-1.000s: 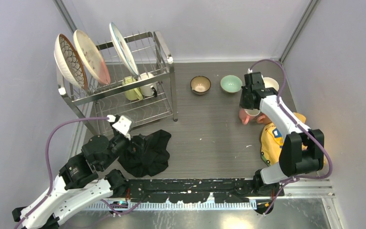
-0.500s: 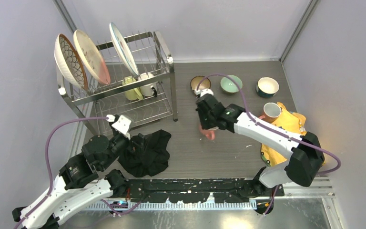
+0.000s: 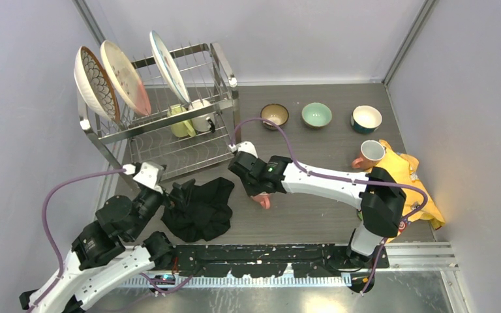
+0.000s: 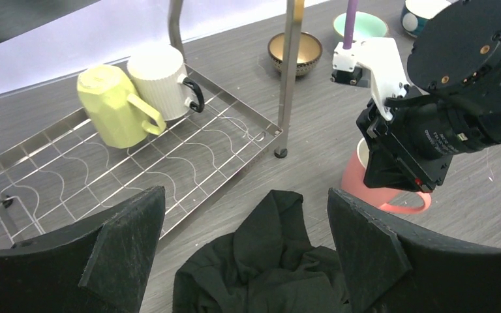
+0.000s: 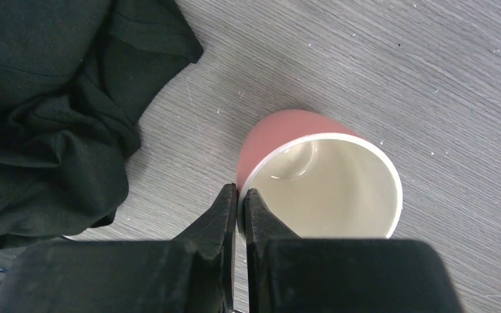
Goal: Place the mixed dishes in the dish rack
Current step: Move the cup to the center of the board, then pick up the cup at the center of the board.
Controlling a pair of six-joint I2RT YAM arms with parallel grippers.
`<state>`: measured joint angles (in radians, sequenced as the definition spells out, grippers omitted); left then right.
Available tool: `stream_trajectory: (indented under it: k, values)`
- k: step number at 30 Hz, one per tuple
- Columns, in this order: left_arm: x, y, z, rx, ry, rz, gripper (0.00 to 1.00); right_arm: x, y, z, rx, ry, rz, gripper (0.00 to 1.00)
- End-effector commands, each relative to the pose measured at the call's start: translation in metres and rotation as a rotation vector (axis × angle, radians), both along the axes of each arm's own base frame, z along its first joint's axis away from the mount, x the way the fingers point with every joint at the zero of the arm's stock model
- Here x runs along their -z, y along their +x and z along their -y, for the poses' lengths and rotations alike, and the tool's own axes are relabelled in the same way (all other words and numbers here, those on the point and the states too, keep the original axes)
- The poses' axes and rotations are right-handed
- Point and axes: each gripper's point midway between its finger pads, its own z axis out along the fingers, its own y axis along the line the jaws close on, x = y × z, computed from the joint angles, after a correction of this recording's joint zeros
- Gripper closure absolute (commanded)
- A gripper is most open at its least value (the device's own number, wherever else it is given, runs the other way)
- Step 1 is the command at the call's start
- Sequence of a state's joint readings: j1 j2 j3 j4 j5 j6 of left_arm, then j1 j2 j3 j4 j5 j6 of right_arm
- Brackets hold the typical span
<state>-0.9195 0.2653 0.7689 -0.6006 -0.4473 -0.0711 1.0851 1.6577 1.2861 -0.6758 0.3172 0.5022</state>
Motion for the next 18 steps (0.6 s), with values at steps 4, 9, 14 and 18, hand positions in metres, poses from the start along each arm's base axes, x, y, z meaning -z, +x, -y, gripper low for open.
stream_trajectory:
  k: [4,9,14,18]
  values:
    - [-0.013,0.001,-0.012,-0.048,-0.071,0.061,0.05,-0.029,0.01,-0.027,0.043,0.105,0.056,0.86]
    - [-0.008,0.002,-0.002,-0.017,-0.037,0.034,0.05,-0.042,0.008,-0.024,0.054,0.139,0.064,0.69]
    - [0.002,0.006,0.014,0.027,0.014,-0.012,0.04,-0.058,0.006,-0.016,0.07,0.181,0.089,0.52]
    - [0.01,0.01,0.032,0.061,0.042,-0.076,0.02,-0.069,0.004,0.0,0.099,0.204,0.121,0.39]
